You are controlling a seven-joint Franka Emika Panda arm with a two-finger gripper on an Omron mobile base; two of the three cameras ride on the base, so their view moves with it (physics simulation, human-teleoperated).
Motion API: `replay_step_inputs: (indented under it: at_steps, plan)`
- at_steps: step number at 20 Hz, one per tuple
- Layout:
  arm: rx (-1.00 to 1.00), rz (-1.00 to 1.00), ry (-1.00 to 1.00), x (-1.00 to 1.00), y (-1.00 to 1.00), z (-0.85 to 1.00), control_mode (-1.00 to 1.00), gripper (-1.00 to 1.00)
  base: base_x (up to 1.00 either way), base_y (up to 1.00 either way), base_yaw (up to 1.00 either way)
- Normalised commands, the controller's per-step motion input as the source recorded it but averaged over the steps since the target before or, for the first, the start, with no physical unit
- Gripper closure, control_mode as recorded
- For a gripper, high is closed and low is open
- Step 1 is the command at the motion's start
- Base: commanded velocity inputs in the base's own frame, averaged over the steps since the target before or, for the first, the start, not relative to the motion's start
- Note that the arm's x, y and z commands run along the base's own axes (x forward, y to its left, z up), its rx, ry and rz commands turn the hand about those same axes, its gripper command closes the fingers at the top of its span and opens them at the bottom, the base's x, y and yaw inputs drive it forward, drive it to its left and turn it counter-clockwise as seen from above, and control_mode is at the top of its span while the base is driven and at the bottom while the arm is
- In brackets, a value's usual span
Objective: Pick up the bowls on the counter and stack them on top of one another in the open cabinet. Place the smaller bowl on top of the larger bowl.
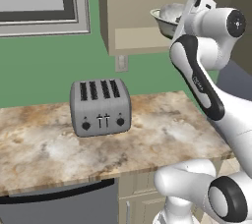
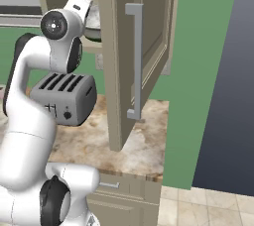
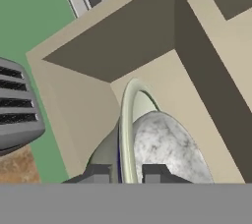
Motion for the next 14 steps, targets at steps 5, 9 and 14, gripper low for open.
replay_step_inputs:
  at_steps: [5,9,14]
  plan:
    - [-0.05,0.01,0.01,0.25,0.0,-0.06,-1.0,1.0,0.0,0.0,0.0]
    - [-0.05,0.0,0.0,0.28,0.0,-0.11,-1.0,1.0,0.0,0.0,0.0]
    - [-0.03,0.0,0.0,0.33,0.0,-0.12,-1.0,1.0,0.0,0.0,0.0]
